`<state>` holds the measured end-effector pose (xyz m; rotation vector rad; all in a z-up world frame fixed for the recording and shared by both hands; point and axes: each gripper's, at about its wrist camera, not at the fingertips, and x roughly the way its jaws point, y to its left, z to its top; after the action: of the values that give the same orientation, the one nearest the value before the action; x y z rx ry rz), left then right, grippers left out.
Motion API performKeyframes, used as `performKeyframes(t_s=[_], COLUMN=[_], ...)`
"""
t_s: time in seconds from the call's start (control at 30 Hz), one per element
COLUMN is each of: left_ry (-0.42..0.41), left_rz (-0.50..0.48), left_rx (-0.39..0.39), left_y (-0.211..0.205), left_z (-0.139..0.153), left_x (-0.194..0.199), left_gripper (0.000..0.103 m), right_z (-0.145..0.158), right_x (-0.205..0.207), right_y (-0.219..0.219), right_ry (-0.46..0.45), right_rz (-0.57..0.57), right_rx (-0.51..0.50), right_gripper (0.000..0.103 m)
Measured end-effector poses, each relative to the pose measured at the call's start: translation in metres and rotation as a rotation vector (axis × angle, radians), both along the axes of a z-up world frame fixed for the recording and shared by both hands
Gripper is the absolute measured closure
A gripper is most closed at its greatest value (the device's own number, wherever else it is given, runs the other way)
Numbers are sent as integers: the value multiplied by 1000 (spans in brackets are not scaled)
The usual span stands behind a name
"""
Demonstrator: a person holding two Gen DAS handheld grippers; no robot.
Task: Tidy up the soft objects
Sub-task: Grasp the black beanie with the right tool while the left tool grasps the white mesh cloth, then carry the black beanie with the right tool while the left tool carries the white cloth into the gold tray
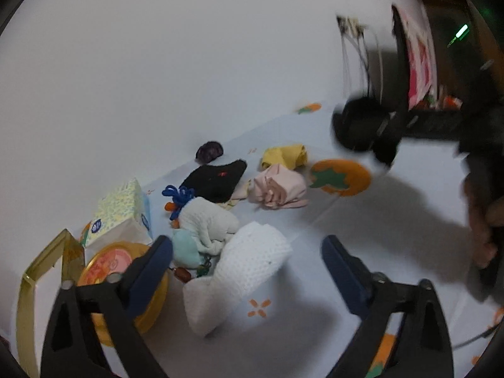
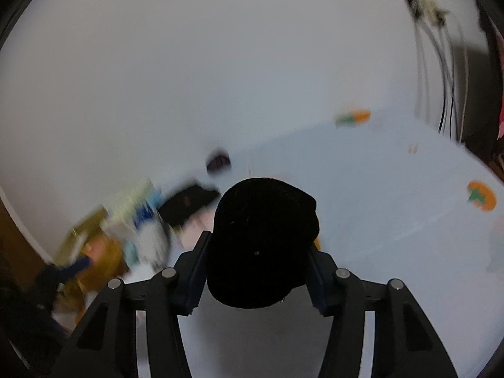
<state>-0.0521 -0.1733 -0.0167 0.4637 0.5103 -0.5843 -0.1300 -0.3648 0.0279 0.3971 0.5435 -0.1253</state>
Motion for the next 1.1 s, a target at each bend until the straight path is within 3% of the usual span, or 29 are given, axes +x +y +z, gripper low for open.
performKeyframes(t_s=[0.1,0.27,0.37,0.43,0.53,0.67,0.83,1.1], left_ry=[71,214,254,269,286,266,208,116], left_rz=[30,55,59,65,59,-43,-100,-5], left_rx=[26,77,48,20,-36,-203,-288,-393], left_y=[-9,-17,-11,-6,4,26,54,108], left_z=[-6,-24,-25,-25,-21,-2,16,41], left_x=[15,32,36,37,35,16,-4,13], left_gripper=[26,28,50,72,79,79,79,78], right_z=[10,9,8,8,8,11,17,22], right_x=[-12,-11,-11,-11,-13,-17,-26,-28], right_y=[-2,-7,-7,-6,-5,-4,-4,16], right_ry=[-67,-67,-65,-67,-72,-101,-141,-160], right_rz=[-46,-51,-47,-47,-59,-95,-140,-160], right_rx=[-26,7,9,0,-19,-52,-94,-236], right_gripper=[47,46,46,46,46,46,46,46])
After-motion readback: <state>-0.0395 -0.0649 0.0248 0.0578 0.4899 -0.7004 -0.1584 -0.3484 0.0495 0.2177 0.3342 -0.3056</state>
